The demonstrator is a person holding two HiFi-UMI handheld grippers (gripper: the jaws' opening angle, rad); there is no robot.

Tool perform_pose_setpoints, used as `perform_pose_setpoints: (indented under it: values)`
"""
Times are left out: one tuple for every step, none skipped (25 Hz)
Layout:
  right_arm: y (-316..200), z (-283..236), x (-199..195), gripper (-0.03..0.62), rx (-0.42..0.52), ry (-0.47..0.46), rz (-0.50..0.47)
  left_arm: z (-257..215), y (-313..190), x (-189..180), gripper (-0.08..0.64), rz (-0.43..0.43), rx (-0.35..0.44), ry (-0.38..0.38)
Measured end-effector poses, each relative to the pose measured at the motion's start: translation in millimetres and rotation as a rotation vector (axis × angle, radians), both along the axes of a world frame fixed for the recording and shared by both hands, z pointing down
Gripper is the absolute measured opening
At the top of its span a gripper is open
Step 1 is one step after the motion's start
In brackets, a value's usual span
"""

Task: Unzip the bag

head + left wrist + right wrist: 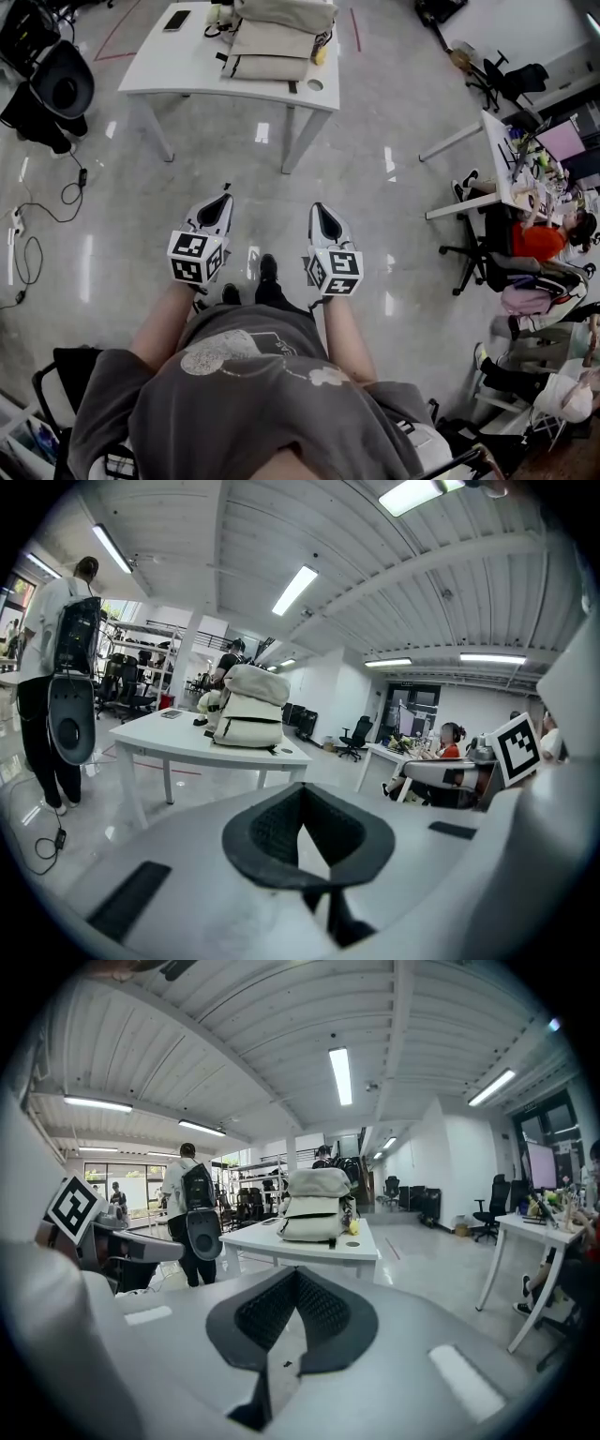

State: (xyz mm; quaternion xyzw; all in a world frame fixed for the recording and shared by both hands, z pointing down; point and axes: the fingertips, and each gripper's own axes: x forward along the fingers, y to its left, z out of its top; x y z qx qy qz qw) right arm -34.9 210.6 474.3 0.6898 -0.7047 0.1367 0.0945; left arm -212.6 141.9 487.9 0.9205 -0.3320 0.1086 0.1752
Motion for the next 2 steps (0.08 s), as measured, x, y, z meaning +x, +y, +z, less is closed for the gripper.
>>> perform_pose_setpoints:
  values:
    - [1.1,3.5,-0.4,-0.002,-0.001,0.002,0.0,3.6,0.6,-0.8,0.006,0.0,0.001,-0.001]
    - [2.0,7.0,-0.6,-0.002,-0.002,0.005,-0.001,7.2,1.0,-1.5,0.006,0.001,0.003,-0.002]
